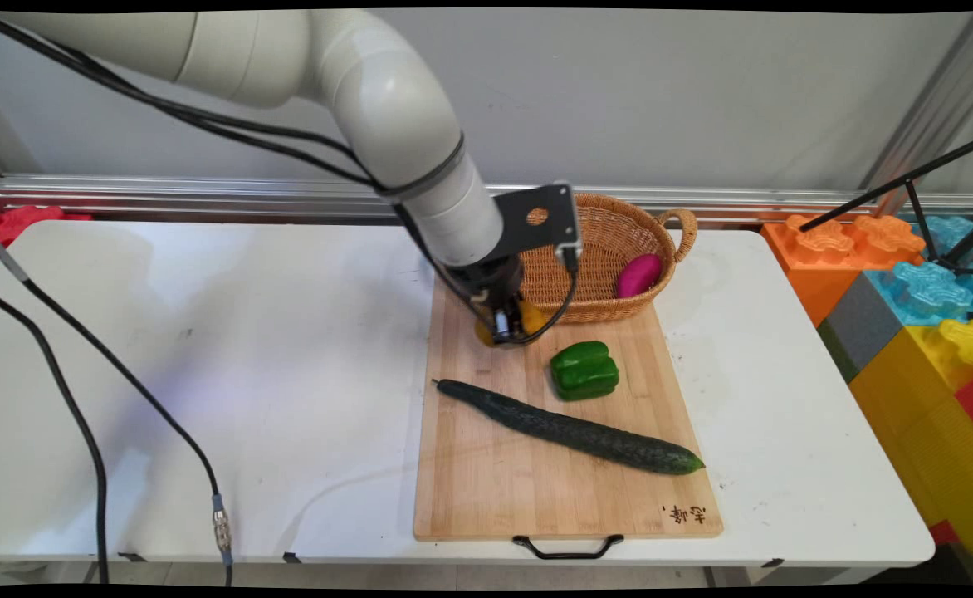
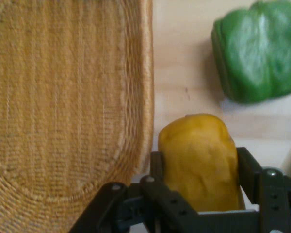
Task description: Place the picked object on the cutting board
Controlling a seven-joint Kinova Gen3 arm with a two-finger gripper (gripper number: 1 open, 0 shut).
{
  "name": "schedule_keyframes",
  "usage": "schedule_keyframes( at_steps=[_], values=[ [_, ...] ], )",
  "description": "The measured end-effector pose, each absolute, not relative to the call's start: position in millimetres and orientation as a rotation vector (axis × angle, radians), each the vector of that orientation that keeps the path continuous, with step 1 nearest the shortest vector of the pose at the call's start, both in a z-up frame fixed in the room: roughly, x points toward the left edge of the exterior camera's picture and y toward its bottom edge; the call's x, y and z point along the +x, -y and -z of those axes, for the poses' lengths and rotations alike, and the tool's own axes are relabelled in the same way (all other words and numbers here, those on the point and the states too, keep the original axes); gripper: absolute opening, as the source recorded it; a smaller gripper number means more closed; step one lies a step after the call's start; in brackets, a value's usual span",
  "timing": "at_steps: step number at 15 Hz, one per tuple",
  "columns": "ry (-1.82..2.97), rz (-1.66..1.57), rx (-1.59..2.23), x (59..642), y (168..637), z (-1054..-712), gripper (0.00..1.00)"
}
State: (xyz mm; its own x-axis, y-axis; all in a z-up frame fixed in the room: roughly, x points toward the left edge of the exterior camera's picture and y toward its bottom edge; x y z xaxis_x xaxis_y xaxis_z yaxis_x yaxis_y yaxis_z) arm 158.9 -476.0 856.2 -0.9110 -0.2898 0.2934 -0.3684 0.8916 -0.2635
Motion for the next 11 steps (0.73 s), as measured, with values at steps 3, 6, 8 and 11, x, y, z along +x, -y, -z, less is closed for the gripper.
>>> schedule_keyframes(
  at_steps=[3,6,8,11],
  values=[
    [2.855,-0.450,0.488,172,472,-837,0.00],
    [2.868,-0.430,0.479,176,468,-825,0.00],
    [2.866,-0.416,0.473,175,465,-821,1.00],
    [2.841,-0.417,0.462,168,463,-822,1.00]
  ],
)
